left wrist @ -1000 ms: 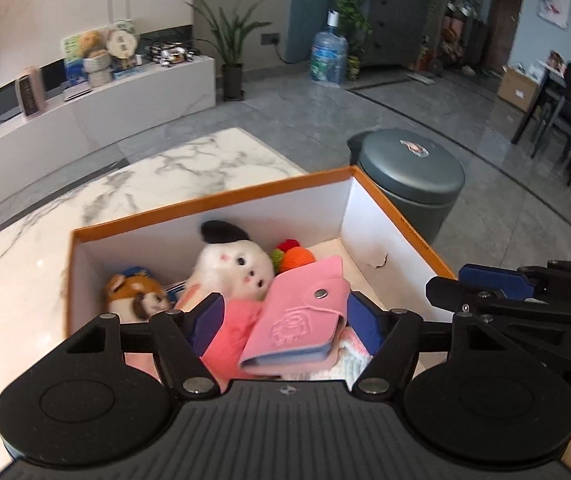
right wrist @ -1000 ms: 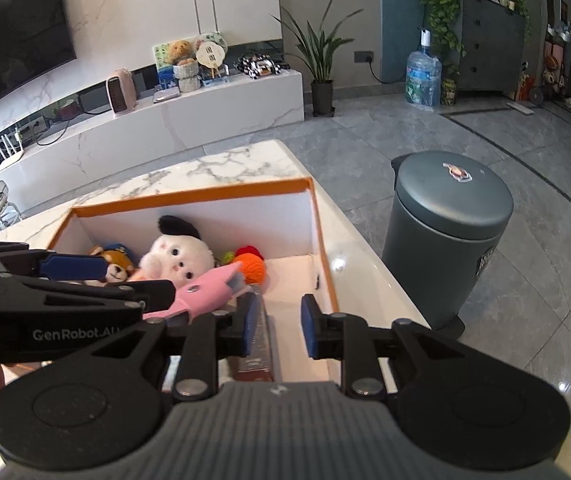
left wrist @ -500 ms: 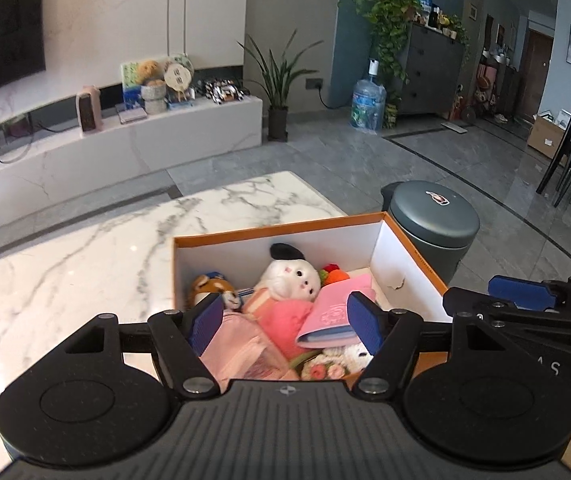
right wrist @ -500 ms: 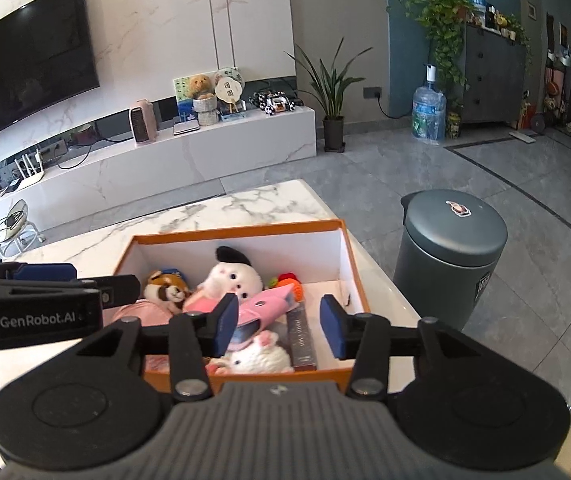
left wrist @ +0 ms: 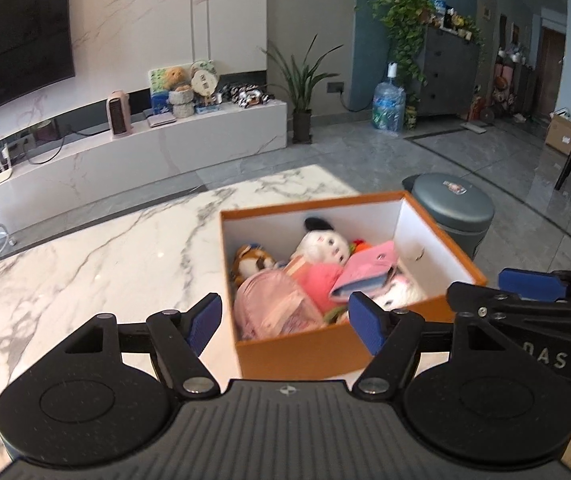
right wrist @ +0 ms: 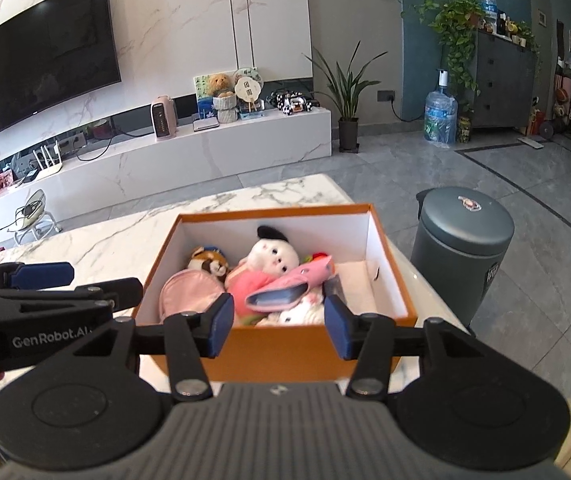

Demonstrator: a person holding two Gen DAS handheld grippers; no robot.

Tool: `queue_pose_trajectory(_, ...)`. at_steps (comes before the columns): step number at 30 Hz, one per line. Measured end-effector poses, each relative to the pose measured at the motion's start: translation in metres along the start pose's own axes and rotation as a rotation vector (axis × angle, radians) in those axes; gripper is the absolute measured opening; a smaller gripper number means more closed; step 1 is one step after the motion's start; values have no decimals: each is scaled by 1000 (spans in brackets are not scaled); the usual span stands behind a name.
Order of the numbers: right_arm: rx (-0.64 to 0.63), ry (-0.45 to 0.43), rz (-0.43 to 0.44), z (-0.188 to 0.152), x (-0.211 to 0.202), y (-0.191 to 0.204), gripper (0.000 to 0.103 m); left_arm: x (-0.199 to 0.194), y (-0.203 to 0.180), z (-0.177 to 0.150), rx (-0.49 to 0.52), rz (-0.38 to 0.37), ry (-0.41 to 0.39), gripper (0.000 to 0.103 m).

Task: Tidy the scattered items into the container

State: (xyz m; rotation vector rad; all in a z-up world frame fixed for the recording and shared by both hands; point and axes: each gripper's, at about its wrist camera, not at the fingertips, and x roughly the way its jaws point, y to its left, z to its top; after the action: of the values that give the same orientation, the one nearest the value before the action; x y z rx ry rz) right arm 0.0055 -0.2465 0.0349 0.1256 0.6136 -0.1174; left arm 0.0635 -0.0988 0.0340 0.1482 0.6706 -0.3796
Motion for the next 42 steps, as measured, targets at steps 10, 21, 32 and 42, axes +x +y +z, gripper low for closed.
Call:
queue_pose_trajectory(10,4,47,-18,-25,6,8,57,9,13,-35,-21,45,67,88)
queue_pose_trajectory(21,21,112,-29,-47,24,11,57,19,10,-51,1,32,99,88)
queue_pose_trajectory(32,3,108,-41,-36,27,13,58,17,6,-36,8,40,93,87)
queue_pose_trajectory(42,15,117,-66,-2,23,11,58,15,6,-3,-25,38,149,87)
